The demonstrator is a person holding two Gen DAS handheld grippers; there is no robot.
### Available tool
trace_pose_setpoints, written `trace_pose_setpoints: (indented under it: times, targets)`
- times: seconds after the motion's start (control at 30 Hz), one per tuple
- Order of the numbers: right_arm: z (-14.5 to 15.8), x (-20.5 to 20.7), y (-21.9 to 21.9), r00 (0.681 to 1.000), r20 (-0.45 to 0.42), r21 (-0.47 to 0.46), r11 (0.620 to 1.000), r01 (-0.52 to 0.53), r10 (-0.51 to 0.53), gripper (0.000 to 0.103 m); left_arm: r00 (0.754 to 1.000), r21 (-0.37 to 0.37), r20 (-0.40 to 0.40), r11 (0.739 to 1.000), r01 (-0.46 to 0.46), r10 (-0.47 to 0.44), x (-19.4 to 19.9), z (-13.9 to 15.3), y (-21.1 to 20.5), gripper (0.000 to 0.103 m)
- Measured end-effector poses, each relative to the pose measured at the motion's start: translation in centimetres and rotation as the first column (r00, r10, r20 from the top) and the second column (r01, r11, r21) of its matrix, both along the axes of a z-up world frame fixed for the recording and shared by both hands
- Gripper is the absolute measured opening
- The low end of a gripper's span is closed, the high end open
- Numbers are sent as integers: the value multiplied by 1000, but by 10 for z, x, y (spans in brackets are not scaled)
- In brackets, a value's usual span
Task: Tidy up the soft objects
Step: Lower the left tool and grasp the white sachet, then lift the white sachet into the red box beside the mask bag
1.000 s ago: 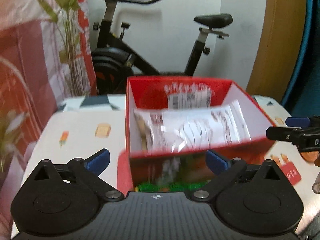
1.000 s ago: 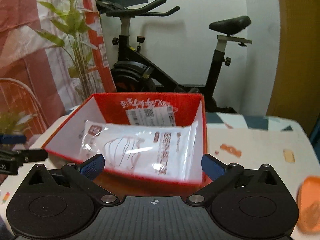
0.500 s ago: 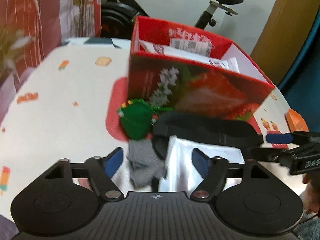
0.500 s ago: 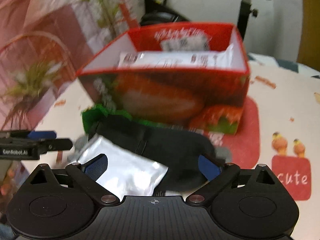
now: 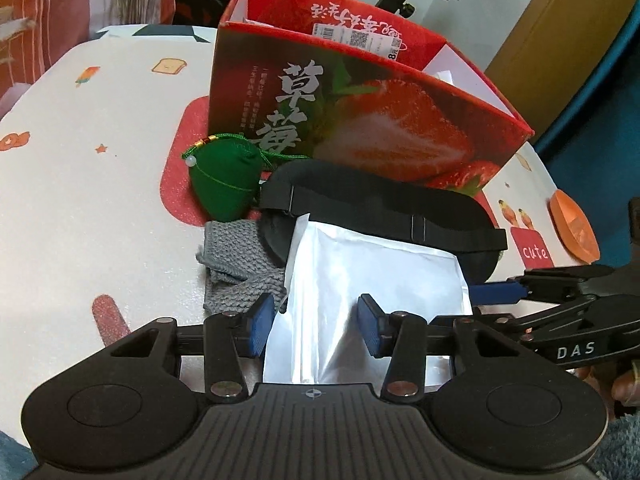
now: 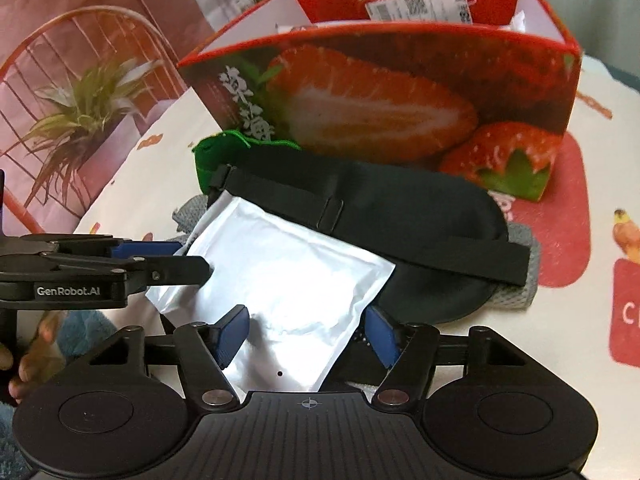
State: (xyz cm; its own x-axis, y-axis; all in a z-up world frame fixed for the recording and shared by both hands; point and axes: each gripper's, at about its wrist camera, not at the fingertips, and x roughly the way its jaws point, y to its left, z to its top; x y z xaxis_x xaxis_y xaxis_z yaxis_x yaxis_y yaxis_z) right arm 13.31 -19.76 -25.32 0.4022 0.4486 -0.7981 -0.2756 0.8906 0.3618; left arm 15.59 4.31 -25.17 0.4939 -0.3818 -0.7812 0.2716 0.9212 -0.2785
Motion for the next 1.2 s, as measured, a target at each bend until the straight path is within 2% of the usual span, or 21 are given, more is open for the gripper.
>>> trace_pose_setpoints:
  times: [0.17,0.23,0.37,0.6,0.73,0.97,1.0,1.1,1.2]
  targets:
    - [-5,4,-3,1000,-22,24,1000,13,-12,59,1000,-14,-9,1000,8,-8,0,-2,0,49]
    - [-5,4,-3,1000,-19,27,1000,9,-9,54,1000,-11,-8,1000,21,-21,2,-1,-4,48]
    - [-3,4,-1,1000,-9,22,1000,3,-3,53,999,11,-2,999,50,-49,0,1,-9,48]
    - [-2,3,-4,1000,1,23,1000,15,-15,46,998,-26,-29,998,51,-51,1,0,-7,47]
    - [0,4,-3,1000,13,11,1000,11,-11,43,996,-30,-37,997,78,-79,0,0,-12,47]
    - [-1,4,-2,1000,15,7,1000,6,-6,40,995,-40,-62,996,74,-76,7,-7,-12,48]
    - [-1,3,-3,1000,18,5,1000,4,-4,39,995,-38,-61,996,76,-78,7,-6,-13,47]
    - [4,1,-1,999,39,-8,1000,-7,7,38,994,-58,-32,993,103,-105,4,2,-14,35]
    - [13,-1,-1,997,76,-13,1000,-13,14,38,995,-70,0,992,103,-104,1,11,-13,35]
